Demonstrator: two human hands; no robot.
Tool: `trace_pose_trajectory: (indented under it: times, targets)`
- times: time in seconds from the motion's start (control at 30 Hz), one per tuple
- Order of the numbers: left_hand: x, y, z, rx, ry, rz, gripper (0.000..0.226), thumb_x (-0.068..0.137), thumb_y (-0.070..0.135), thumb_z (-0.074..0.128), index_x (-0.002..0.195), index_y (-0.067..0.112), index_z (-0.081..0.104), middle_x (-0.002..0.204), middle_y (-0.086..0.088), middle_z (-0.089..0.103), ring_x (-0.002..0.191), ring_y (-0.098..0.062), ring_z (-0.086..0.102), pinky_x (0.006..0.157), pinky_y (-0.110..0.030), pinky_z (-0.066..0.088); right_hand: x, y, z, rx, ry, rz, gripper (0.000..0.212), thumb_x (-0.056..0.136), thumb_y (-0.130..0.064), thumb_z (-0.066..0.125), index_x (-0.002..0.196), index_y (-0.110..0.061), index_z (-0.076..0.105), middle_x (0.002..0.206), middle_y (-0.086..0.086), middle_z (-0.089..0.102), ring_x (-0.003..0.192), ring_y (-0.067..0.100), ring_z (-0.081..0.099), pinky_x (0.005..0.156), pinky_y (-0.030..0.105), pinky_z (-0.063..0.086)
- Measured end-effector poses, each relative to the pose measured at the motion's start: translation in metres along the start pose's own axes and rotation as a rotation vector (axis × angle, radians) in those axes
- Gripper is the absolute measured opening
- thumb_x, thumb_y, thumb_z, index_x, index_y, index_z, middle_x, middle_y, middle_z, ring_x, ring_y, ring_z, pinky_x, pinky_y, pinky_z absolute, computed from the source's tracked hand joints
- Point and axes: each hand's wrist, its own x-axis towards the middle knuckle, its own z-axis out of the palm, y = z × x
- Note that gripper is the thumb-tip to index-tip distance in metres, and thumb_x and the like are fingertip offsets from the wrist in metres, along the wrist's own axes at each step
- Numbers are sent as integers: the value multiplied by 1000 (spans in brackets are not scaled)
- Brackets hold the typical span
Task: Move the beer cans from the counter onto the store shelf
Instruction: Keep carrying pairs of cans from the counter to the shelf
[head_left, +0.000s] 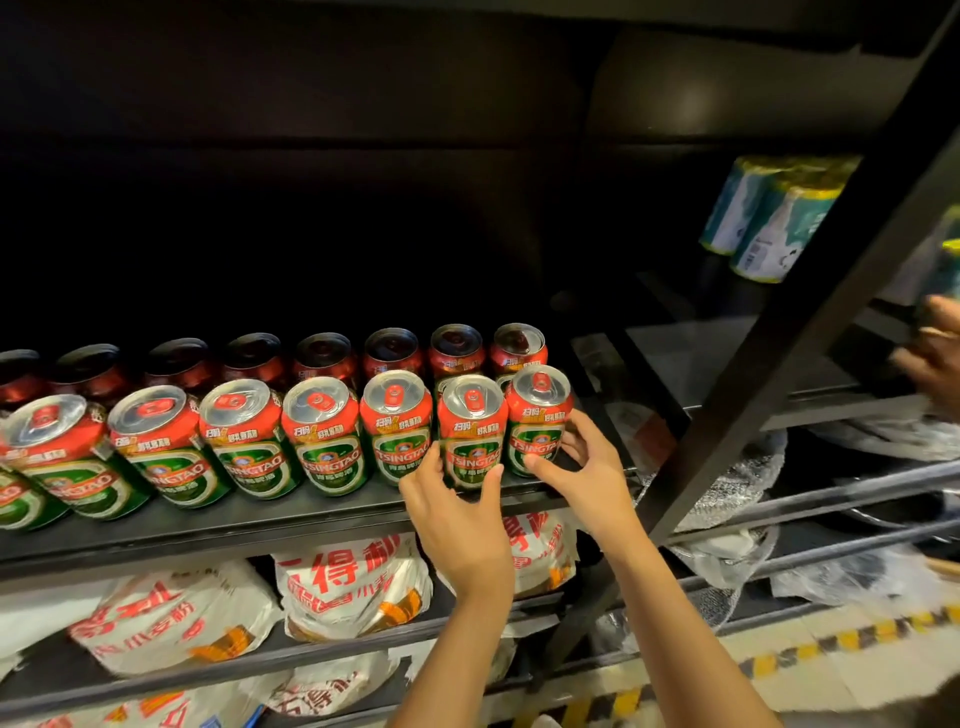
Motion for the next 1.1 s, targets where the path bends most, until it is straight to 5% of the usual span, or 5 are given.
trace_pose_trajectory:
  times: [0.2,0.37,0.83,1.03,1.1]
  targets:
    - [3,0,2,68,29,4,55,70,35,79,112,14,49,112,-1,51,103,-21,55,75,-38,53,-3,-2,3,31,39,-17,62,73,-21,81,124,-34,47,125,-12,57,117,2,53,98,22,44]
    - [3,3,3,77,41,12,51,72,33,79,111,13,52,111,-3,49,101,-21,55,68,-27,43,-4,-2,7,-12,58,-39,57,76,-21,78,123,-34,47,124,-9,58,118,2,52,96,15,42]
    - [3,-3,-9,-26,-26,88,42,82,23,71,118,16,51,113,7,48,102,-10,53,82,-27,51,-6,-1,8,-100,68,-72,61,78,-23,76,129,-33,43,121,-17,54,111,-7,50,85,0,38]
    - [9,-5,-7,-14,-29,73,40,83,27,69,119,19,53,114,11,50,102,-6,52,75,-24,47,-6,1,8,-106,55,-74,66,80,-28,74,139,-26,44,130,-13,56,121,0,49,100,18,39]
    - [10,-4,-7,1,-23,77,40,83,28,69,119,19,53,114,11,51,103,-6,53,74,-23,46,-7,1,8,-120,44,-66,68,82,-29,72,142,-27,41,131,-16,54,123,-2,46,97,12,36]
